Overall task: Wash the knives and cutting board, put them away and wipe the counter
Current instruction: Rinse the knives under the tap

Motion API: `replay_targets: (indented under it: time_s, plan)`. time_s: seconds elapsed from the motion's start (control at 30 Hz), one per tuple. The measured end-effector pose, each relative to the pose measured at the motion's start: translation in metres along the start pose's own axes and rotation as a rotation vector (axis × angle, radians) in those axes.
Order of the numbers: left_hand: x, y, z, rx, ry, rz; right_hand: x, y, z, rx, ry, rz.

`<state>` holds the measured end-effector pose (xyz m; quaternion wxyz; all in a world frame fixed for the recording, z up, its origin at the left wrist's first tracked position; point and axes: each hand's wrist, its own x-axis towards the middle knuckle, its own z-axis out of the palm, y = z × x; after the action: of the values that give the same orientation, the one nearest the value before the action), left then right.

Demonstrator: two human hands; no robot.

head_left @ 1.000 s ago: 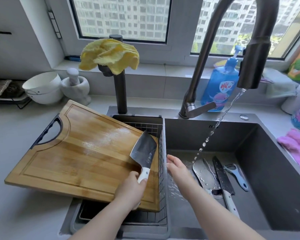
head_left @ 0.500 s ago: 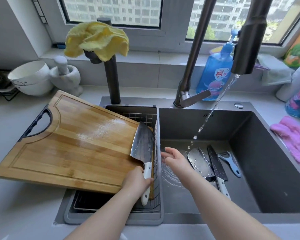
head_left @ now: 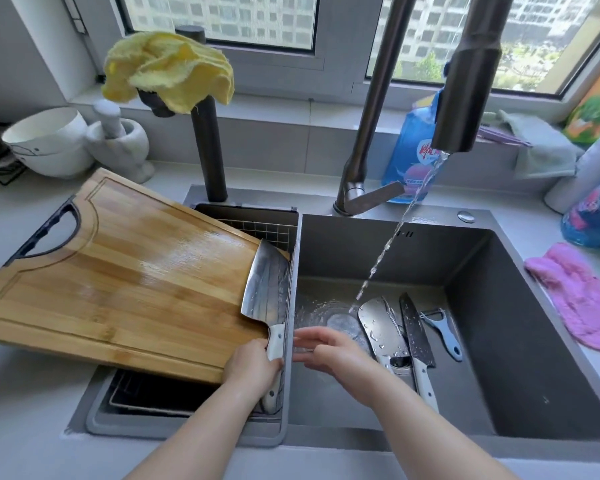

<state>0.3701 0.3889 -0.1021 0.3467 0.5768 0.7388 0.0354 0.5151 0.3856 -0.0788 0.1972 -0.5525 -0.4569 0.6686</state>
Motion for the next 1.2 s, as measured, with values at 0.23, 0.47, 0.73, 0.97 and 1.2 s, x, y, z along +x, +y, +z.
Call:
replay_targets:
  time_s: [0.23,0.47,0.73,0.97,1.2]
  plan:
    - [-0.004,-0.008,0.001,-0.139,0.066,-0.069,-0.004,0.005,-0.03,0.009,0.071,-0.021]
    - [-0.017,0.005,-0.01,0.012,0.173,-0.061,-0.011,0.024,-0.097,0.02,0.133,0.107]
    - [-0.003,0.065,-0.006,-0.017,0.357,0.289,0.023,0.065,-0.148,-0.193,0.313,0.379]
    - [0.014,0.065,0.013,0.272,0.25,0.302,0.049,0.093,-0.16,-0.563,0.274,0.507]
    - [0.029,0.055,0.022,0.377,0.371,0.378,0.074,0.1,-0.157,-0.814,0.177,0.66]
